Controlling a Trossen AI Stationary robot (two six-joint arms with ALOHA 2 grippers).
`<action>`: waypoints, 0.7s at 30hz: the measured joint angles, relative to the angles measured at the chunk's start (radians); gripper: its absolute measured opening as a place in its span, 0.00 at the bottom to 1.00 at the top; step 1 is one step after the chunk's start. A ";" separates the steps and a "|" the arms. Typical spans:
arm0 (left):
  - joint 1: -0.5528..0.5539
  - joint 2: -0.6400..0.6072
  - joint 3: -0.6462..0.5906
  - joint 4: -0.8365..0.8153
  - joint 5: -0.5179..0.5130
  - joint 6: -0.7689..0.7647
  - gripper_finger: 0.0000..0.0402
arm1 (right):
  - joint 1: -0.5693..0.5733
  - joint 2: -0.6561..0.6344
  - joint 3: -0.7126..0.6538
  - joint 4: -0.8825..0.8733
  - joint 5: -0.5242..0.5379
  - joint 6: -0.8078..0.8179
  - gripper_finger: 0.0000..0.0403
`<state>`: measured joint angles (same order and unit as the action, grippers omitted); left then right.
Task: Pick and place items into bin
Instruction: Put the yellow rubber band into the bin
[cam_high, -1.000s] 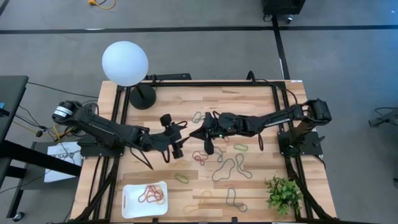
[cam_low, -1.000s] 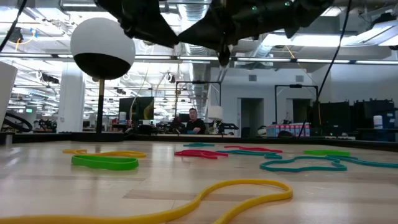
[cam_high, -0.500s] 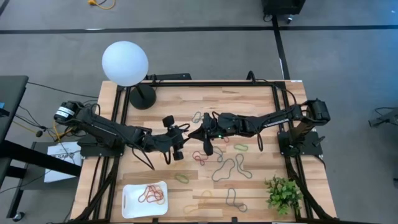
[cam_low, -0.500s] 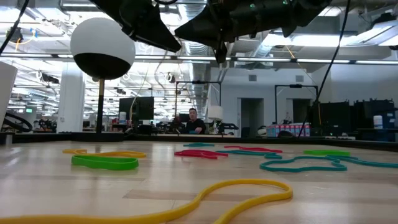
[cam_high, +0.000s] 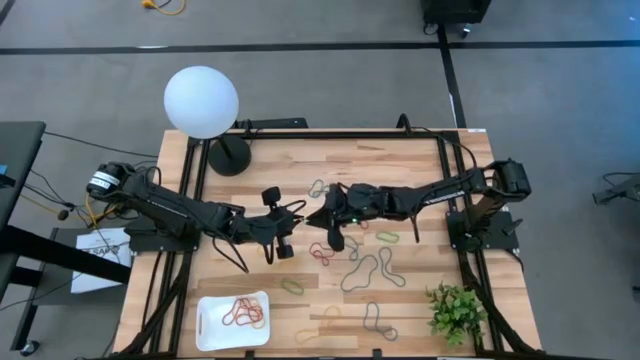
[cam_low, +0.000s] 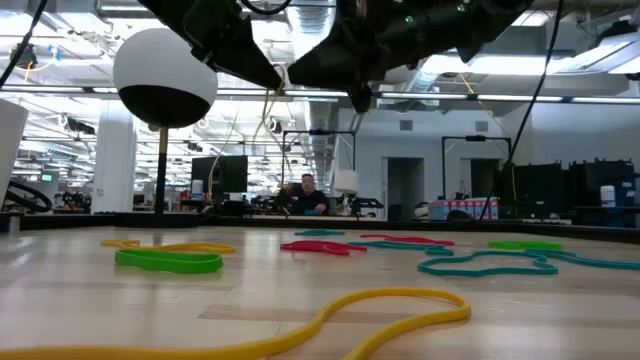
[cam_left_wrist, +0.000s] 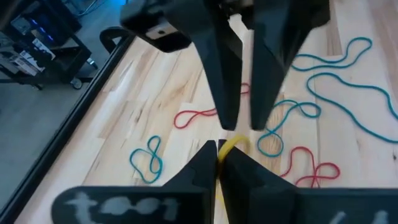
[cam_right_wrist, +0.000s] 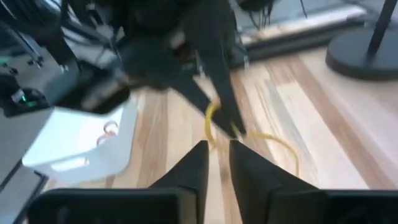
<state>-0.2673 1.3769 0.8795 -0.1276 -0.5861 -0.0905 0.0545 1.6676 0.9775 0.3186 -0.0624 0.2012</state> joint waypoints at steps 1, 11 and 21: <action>-0.004 0.000 0.000 0.000 0.001 -0.003 0.01 | 0.003 0.000 0.000 -0.018 0.000 0.000 0.17; -0.149 -0.061 0.222 -0.483 0.266 -0.231 0.00 | 0.039 -0.001 0.000 -0.169 0.000 0.000 0.21; -0.414 -0.061 0.261 -0.589 0.532 -0.641 0.00 | 0.035 0.003 0.000 -0.202 0.004 0.000 0.21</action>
<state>-0.6808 1.3159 1.1404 -0.7163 -0.0546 -0.7315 0.0895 1.6703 0.9771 0.1166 -0.0583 0.2014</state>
